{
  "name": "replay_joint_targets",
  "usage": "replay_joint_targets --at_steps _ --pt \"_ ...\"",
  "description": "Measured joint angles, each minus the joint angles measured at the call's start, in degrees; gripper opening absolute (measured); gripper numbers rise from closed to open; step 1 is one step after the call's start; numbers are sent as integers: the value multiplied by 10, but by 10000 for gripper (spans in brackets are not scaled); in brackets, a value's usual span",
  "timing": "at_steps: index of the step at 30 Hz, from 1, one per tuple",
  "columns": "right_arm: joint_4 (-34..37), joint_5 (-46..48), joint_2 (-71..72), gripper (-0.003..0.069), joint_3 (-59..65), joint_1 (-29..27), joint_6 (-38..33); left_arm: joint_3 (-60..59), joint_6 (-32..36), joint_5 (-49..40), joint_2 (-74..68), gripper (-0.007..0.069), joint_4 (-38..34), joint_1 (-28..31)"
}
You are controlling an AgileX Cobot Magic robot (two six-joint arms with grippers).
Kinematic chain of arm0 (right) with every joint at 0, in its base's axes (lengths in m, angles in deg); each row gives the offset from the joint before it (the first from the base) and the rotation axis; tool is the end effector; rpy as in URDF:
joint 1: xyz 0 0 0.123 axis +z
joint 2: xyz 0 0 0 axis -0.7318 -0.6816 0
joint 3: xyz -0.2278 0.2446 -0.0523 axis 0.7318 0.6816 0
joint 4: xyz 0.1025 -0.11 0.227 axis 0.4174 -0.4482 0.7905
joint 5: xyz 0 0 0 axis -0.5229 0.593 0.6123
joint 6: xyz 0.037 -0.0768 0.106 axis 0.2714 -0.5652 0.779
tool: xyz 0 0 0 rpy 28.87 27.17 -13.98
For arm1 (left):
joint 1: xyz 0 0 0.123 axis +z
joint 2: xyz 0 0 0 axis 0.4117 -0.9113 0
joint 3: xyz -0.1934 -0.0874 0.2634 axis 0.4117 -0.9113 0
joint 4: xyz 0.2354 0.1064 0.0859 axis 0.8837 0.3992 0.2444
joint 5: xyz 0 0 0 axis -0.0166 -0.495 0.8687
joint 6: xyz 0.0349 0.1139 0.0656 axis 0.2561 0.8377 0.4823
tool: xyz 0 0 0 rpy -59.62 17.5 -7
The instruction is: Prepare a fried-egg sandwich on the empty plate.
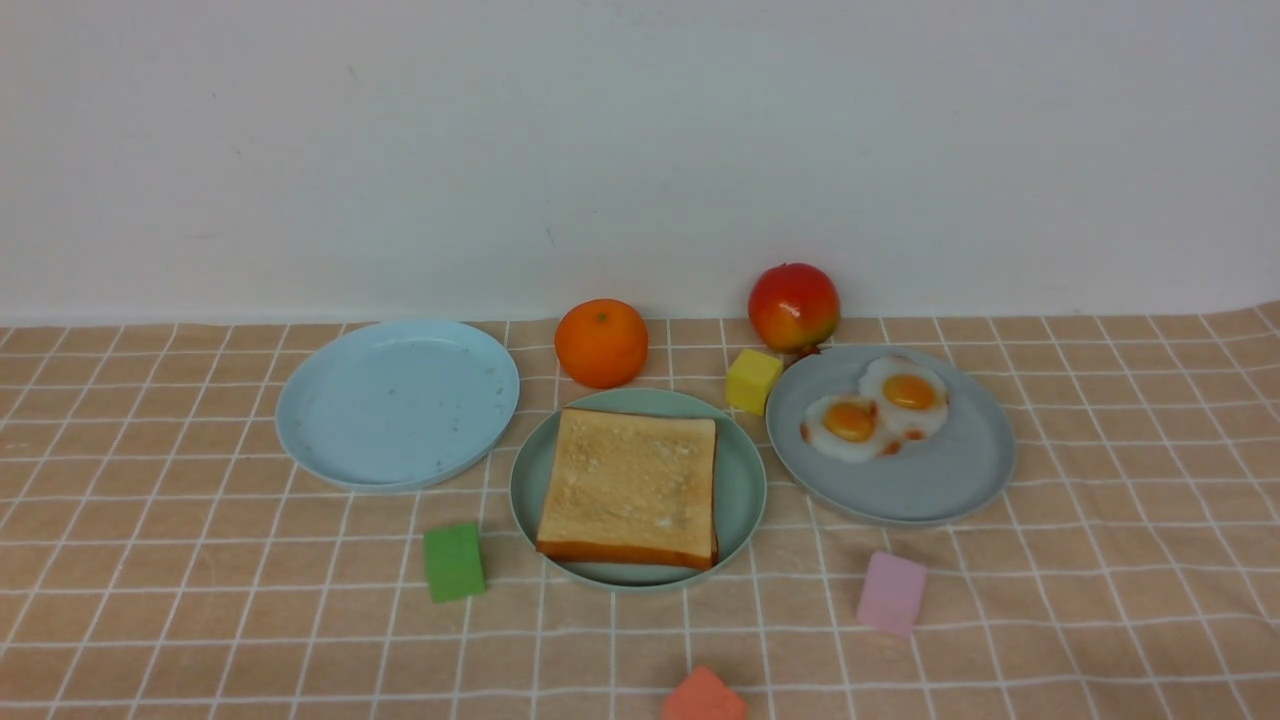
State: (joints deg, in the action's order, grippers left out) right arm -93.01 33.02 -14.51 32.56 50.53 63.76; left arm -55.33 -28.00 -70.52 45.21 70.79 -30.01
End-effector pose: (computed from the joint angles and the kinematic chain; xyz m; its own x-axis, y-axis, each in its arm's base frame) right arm 0.0620 0.0000 0.1607 -0.2929 -0.0059 -0.9561 -0.0307 0.9995 0.0032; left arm 0.0617 0.0006 0.1527 -0.3293 -0.1196 -0.9366 0.0029 0.9918 -0.1277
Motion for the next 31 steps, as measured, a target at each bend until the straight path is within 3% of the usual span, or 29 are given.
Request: replay_joint_targets --at_steps 31 --pt "0 0 0 144 0 0 0 0 0 0 0 112 0 0"
